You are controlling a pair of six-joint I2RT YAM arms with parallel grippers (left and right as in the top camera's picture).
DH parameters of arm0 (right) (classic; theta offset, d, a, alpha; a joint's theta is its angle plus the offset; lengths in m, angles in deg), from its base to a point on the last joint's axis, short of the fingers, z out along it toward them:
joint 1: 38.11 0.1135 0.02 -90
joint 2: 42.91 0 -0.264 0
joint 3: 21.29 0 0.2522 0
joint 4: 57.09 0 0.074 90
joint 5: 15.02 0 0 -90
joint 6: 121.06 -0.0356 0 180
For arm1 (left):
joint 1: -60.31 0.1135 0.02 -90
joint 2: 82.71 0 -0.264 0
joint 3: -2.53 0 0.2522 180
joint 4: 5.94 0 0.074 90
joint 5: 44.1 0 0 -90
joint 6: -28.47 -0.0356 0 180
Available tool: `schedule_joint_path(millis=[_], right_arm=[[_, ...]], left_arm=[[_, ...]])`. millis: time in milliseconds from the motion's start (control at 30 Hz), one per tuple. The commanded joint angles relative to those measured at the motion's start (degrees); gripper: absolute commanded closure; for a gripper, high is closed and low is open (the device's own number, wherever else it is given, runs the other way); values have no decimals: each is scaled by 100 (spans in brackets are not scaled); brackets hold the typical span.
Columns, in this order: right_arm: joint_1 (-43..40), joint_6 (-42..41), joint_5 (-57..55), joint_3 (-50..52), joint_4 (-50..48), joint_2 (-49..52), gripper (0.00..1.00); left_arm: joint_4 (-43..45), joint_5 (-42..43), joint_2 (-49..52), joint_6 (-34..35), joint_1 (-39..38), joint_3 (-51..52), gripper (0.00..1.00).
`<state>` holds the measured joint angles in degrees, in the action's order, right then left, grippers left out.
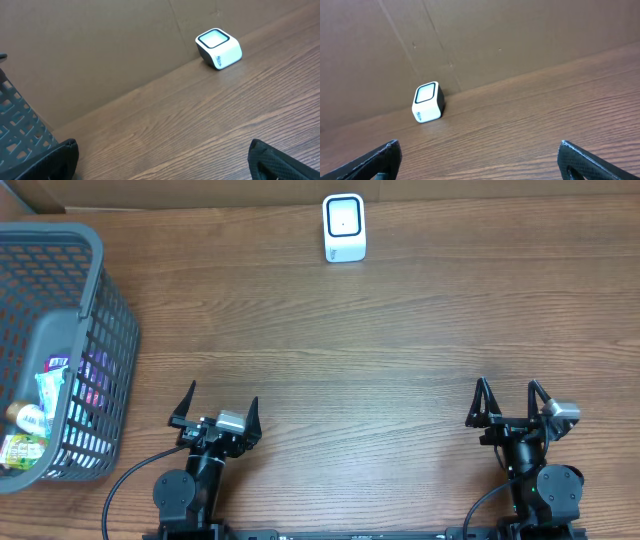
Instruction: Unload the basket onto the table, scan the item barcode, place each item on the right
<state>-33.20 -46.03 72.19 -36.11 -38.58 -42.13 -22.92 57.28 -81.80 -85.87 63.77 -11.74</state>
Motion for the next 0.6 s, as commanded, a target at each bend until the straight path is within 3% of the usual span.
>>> schedule_joint_path(millis=[0, 567], right_arm=[[28, 2, 31, 61, -28, -61, 0], [28, 2, 31, 61, -28, -61, 0]], left_arm=[[2, 22, -66, 76, -15, 24, 0], [4, 22, -66, 13, -15, 24, 0]])
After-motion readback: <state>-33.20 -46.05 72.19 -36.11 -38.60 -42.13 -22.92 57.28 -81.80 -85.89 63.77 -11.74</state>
